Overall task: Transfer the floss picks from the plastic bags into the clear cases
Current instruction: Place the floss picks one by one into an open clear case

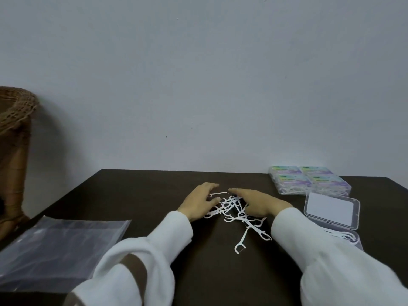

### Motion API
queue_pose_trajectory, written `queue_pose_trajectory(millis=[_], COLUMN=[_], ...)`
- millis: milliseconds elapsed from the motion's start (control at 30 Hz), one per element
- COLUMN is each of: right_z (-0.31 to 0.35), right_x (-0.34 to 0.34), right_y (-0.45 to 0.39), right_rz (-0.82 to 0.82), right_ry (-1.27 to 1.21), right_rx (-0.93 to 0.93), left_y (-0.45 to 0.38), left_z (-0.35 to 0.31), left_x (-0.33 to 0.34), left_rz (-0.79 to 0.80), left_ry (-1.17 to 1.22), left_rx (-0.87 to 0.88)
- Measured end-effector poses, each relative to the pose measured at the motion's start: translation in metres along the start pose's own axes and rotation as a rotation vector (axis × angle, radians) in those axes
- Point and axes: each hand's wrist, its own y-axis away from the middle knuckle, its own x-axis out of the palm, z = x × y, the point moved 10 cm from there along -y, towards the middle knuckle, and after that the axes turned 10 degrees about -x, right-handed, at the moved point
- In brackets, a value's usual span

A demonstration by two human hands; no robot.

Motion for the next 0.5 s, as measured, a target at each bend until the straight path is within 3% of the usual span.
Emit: queue_pose_trajectory(millis=[100,200,500], right_z=[0.004,0.009,0.018], right_x=[-0.001,-0.007,-0.019], right_y=[-0.003,0.006,0.051], right_rz=[-0.006,-0.050,-0.138], right_ry=[0.073,0.105,0.107], right_rx=[-0.040,-0.088,-0.083], left_y=[-0.006,-0.005,0.019], left_z=[0.007,0.010,-0.003], left_x=[0.013,0.011,0.009], left_rz=[0.102,0.060,0.138], left_ry=[-0.085,-0.151,-0.036], left_rx=[-0.046,-0.020,0.022])
